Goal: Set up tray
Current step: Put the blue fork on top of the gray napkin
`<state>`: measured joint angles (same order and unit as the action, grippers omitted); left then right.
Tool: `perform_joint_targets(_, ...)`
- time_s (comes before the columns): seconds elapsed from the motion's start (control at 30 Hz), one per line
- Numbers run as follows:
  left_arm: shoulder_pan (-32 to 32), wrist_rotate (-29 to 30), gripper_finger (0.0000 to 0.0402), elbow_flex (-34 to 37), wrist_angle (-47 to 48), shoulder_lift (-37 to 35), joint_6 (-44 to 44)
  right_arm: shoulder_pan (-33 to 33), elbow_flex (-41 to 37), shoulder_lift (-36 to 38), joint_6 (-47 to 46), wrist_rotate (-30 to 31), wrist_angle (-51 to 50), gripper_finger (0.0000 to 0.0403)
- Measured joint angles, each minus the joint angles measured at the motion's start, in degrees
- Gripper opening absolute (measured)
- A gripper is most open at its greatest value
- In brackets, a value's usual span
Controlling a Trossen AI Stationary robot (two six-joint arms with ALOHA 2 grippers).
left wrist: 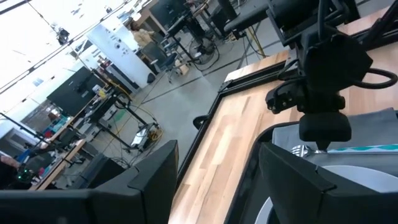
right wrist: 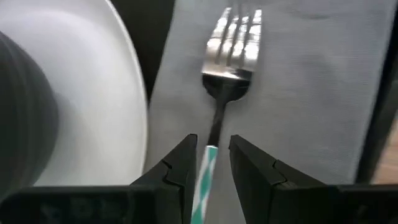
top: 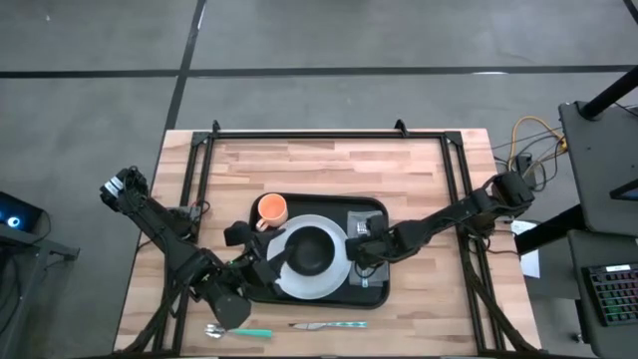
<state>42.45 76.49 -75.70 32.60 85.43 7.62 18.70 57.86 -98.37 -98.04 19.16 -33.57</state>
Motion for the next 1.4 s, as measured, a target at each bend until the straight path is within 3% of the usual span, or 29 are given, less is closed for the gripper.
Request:
perform_joint_targets(0.93,0.0,0.0,0.0204,0.0,0.0,0.0,0.0,2.1,-1.6,-0.2,-2.1,-2.1,7.1,0.0086)
perform_joint_targets(1.13,0.0,0.0,0.0204,0.0,-0.2,-0.1,0.0,1.9,-1.2,-3.7,-2.0,-3.2,7.4,0.0086)
perform_joint_targets(1.27,0.0,-0.1,0.0204,0.0,-0.2,-0.3,0.0,0.2,-0.7,-4.7,0.7,-7.0,7.2,0.0086)
perform_joint_targets(1.4,0.1,-0.1,0.0204,0.1,-0.2,-0.4,-0.1,-0.2,1.2,-3.8,4.7,-6.7,5.8,0.0086)
